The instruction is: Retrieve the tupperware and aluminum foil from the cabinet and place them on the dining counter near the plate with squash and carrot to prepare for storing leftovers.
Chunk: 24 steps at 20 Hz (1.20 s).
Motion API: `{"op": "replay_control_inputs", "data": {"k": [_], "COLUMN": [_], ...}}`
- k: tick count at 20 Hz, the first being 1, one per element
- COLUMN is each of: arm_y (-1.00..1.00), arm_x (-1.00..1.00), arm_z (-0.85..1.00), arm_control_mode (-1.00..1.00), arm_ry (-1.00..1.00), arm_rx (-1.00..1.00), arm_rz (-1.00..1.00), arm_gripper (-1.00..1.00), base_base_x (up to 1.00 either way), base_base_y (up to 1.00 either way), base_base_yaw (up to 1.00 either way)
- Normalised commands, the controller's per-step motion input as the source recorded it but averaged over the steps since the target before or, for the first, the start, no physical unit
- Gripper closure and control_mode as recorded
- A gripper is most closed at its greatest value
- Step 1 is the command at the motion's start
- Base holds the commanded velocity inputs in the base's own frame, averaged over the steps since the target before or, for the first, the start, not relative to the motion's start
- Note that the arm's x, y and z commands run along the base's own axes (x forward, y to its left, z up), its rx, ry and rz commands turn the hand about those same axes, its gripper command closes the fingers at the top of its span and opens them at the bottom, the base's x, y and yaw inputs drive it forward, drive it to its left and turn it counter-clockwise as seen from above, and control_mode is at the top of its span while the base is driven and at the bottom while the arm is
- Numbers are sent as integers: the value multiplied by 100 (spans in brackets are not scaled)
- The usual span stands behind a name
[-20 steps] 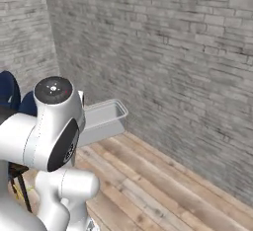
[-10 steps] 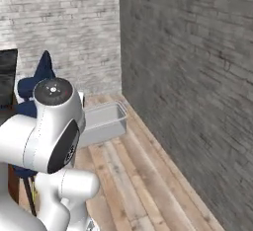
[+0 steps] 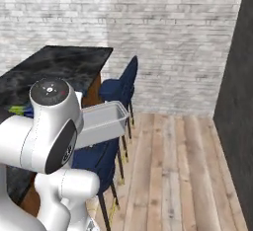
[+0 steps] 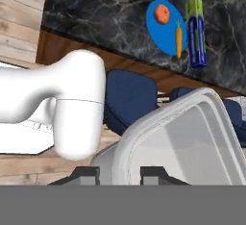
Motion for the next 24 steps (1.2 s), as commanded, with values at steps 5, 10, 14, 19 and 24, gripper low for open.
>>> {"op": "replay_control_inputs", "data": {"k": [5, 10, 14, 19, 24], "arm_y": [0, 0, 0, 0, 0], "arm_x": [0, 0, 0, 0, 0], "arm_z": [0, 0, 0, 0, 0], "arm_control_mode": [100, 100, 100, 100, 100], "arm_ry": [0, 0, 0, 0, 0], "arm_rx": [0, 0, 0, 0, 0], "arm_rz": [0, 0, 0, 0, 0], "arm_gripper": [100, 100, 100, 100, 100], "base_base_x": [83, 75, 70, 84, 96], "base_base_y": [0, -4, -5, 0, 7], "base_base_yaw": [80, 80, 80, 80, 69]}}
